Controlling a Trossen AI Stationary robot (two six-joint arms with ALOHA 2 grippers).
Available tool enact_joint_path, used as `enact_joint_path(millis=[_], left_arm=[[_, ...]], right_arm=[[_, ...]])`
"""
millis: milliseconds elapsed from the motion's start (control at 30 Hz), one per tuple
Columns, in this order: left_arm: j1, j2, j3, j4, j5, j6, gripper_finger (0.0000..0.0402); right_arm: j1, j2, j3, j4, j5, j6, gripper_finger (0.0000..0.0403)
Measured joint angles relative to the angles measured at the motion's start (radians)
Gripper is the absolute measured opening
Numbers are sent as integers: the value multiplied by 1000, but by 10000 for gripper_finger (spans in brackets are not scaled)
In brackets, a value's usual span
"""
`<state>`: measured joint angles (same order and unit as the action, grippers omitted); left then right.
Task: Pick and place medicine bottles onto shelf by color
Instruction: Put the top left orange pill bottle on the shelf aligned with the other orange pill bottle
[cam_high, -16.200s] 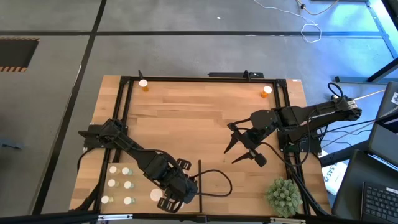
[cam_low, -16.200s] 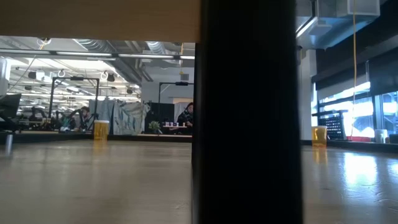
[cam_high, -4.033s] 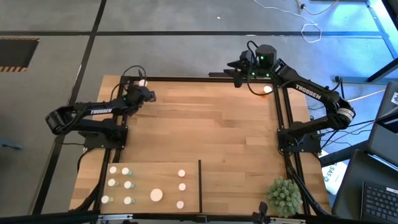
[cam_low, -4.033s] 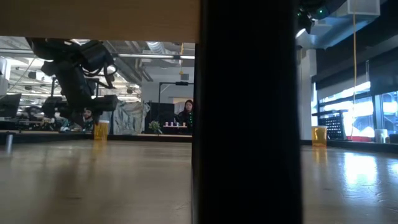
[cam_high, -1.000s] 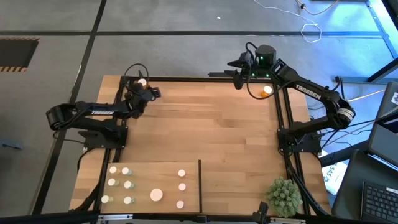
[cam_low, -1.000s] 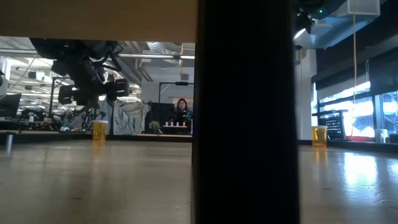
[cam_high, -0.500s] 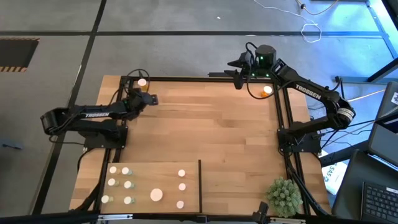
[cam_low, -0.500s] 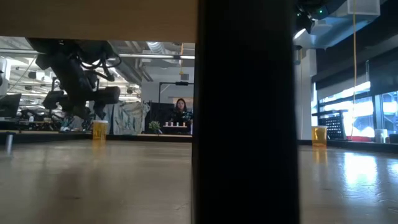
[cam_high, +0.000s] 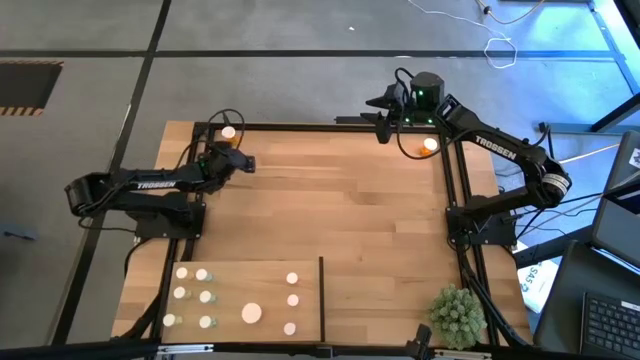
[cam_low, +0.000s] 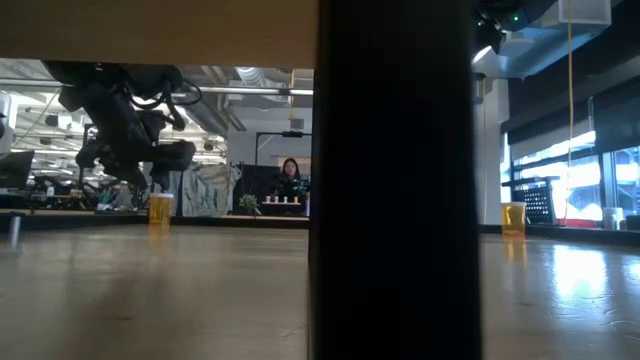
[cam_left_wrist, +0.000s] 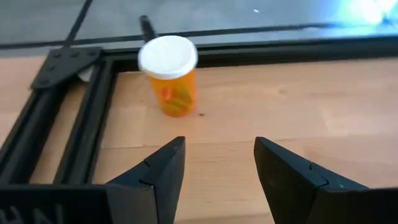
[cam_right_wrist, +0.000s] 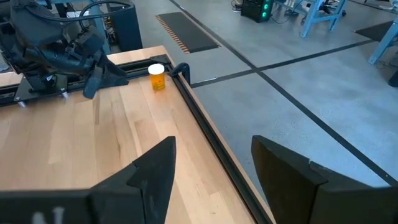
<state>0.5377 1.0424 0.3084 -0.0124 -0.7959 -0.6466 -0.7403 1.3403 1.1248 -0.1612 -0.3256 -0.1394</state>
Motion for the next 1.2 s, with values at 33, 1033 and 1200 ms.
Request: enact_joint_path(millis=[33, 1033, 1200], left_arm=[[0, 0, 0, 4, 12, 19, 186], [0, 154, 0, 145, -105, -31, 373], [2, 261, 0, 255, -180, -31, 374]], right_arm=[[0, 0, 0, 0, 0, 0, 213], [0, 0, 0, 0, 0, 0, 213], [0, 0, 0, 0, 0, 0, 213]])
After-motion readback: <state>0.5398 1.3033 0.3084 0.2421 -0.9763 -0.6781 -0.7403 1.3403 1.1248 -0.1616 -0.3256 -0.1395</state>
